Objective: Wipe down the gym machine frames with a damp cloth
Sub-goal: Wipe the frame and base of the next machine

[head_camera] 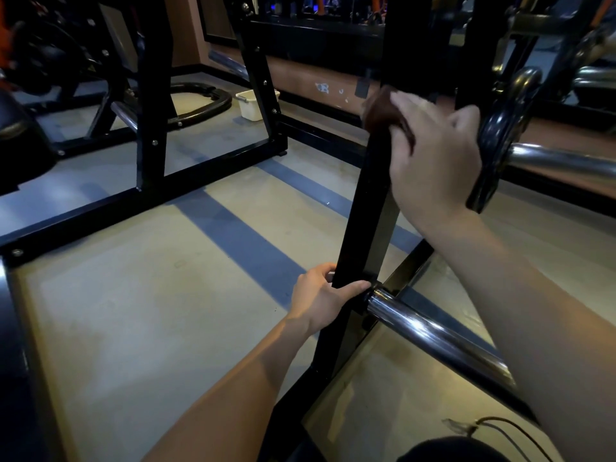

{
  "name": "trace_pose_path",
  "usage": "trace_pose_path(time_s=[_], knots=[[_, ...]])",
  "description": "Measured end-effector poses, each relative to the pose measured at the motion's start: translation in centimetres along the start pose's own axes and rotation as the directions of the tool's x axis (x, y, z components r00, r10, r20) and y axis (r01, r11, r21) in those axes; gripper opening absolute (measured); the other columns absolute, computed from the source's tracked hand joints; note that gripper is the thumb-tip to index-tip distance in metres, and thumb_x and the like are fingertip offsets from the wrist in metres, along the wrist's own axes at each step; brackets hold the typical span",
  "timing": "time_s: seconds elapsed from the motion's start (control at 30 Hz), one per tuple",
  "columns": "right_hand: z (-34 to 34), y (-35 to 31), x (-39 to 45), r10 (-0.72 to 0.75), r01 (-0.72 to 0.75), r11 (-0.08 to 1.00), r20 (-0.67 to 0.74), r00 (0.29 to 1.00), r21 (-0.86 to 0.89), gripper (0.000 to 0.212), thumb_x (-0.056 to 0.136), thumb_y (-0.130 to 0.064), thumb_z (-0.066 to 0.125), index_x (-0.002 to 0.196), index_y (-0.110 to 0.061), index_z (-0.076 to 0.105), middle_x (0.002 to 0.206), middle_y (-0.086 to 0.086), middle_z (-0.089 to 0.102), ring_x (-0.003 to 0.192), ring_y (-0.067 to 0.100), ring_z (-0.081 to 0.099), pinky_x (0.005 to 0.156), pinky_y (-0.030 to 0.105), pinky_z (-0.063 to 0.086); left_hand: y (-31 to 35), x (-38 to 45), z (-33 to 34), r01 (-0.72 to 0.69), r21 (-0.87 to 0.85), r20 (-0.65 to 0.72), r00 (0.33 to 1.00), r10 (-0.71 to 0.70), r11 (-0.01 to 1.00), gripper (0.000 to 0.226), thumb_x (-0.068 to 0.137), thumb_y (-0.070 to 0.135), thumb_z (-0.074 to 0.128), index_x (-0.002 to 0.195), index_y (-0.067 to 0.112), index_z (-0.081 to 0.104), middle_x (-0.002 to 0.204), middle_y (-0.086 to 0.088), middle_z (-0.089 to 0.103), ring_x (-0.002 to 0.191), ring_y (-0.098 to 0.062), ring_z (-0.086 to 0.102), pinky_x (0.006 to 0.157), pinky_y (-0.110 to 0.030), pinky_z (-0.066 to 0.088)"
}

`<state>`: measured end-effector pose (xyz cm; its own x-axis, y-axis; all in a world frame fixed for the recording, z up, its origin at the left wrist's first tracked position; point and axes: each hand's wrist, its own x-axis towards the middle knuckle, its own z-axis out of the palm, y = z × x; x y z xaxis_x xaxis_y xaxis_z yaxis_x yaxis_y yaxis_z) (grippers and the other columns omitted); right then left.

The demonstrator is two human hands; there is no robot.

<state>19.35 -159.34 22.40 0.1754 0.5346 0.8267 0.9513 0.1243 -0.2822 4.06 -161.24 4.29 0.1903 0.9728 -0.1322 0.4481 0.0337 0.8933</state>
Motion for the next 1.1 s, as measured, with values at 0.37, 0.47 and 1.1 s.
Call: trace_pose_path(time_s=[0.37,0.47,1.1], knots=[[0.2,-1.5,-8.0,0.166,-0.194,0.981,0.475,0.864,0.011,0.039,0.103,-0.032,0.06,0.139,-0.044,0.06,0.109,-0.01,0.052,0.103,0.017,0.05,0.079,0.031,0.043,0.4,-0.4,-2.7,0.295,-0.416,0.182,0.954,-0.24,0.86,0.024,0.096,0.037,0.06,0.114,0.023,0.067,0.118,0.004,0.072,0.11,-0.015,0.066,0.092,-0.031,0.05],[1.4,-3.2,-9.2,0.331,-0.63,0.677,0.606,0.723,0.381,0.024,0.101,-0.027,0.064,0.121,-0.036,0.073,0.103,-0.009,0.074,0.095,0.012,0.069,0.08,0.029,0.054,0.1,-0.5,-5.3,0.295,-0.511,0.018,0.943,-0.333,0.807,0.024,0.099,0.022,0.053,0.117,0.018,0.068,0.115,-0.004,0.073,0.099,-0.02,0.067,0.088,-0.035,0.05],[3.2,-7.0,-13.5,-0.108,-0.99,-0.025,0.985,-0.136,-0.139,0.032,0.104,-0.035,0.055,0.102,-0.005,0.067,0.08,0.013,0.069,0.07,0.02,0.066,0.068,0.031,0.063,1.9,-5.1,-13.4,0.124,-0.433,-0.132,0.971,-0.199,0.893,0.019,0.094,0.025,0.073,0.106,0.01,0.073,0.091,-0.008,0.074,0.077,-0.018,0.069,0.069,-0.03,0.06]])
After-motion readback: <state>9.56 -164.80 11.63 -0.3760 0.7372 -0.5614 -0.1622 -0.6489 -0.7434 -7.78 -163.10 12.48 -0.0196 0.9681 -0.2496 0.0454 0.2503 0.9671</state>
